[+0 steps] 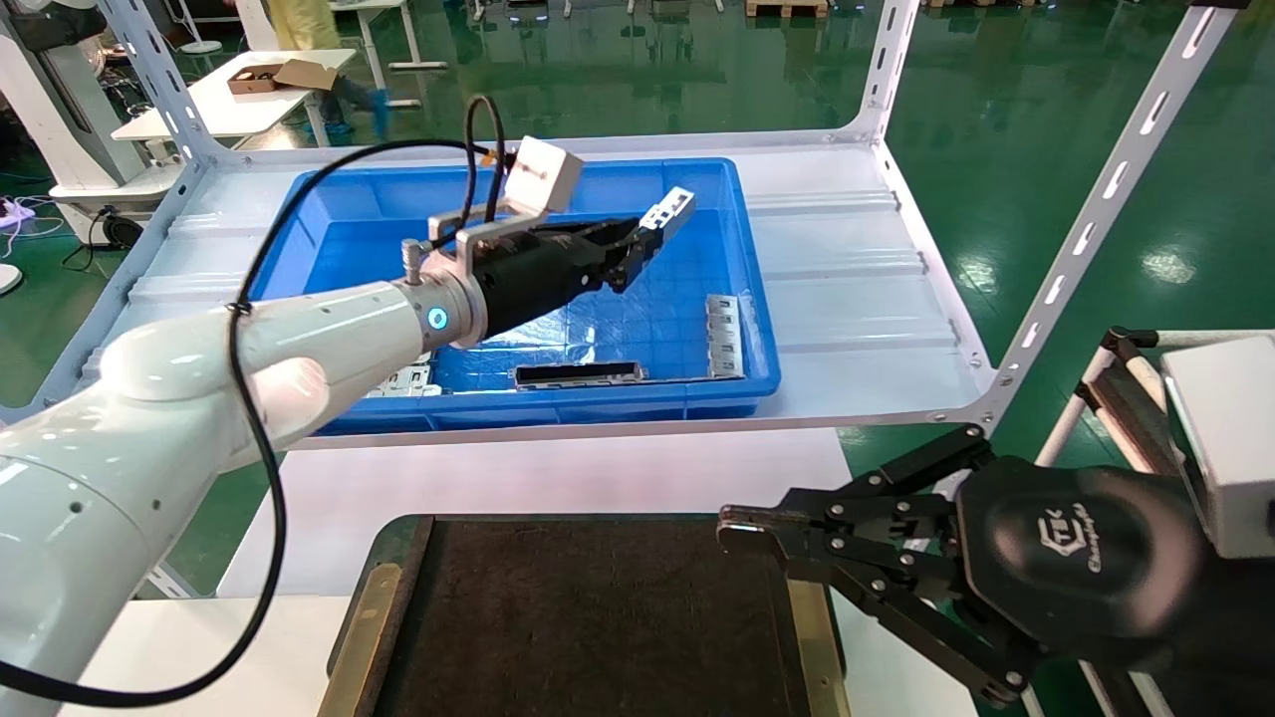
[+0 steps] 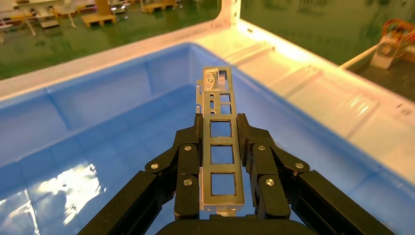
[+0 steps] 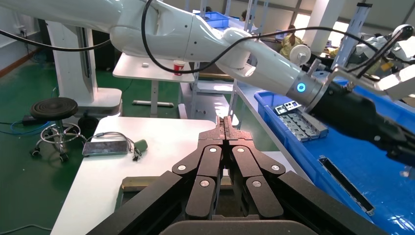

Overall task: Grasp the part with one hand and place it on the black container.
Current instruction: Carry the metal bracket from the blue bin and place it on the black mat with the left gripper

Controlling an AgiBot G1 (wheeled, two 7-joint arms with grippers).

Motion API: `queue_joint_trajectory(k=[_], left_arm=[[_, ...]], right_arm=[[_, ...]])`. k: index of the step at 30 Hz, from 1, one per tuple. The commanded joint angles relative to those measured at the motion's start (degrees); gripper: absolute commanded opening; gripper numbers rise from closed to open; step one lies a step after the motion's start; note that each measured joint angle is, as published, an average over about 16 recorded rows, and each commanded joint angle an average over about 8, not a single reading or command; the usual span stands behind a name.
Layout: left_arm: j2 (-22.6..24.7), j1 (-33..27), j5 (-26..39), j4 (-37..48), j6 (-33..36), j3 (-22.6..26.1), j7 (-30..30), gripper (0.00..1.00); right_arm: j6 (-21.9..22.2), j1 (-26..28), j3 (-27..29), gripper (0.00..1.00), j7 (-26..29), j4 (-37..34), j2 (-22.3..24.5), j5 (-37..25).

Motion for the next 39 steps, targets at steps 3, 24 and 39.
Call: queue_joint_trajectory(k=[3,24,39], left_arm=[[-1.43,-0.24,-2.81,0.28,6.03,-1.36,1.54,0.00],[-21.43,16.82,-13.28,-27.19,23.96,-5.37,-4.53,0.00],[-34.05,41.84,-17.85,-58.17,-3.82,-6.39,-8.33,0.00]], right_arm=[[0.01,0.00,-0.01,0.00,-0.01,0.00,0.01,0.01],[0.04,0.02,-0.09,0.00,-0.05,0.00,0.04,0.06],[0.06,0.03,-0.14,0.00,-0.07,0.00,0.06,0.10]])
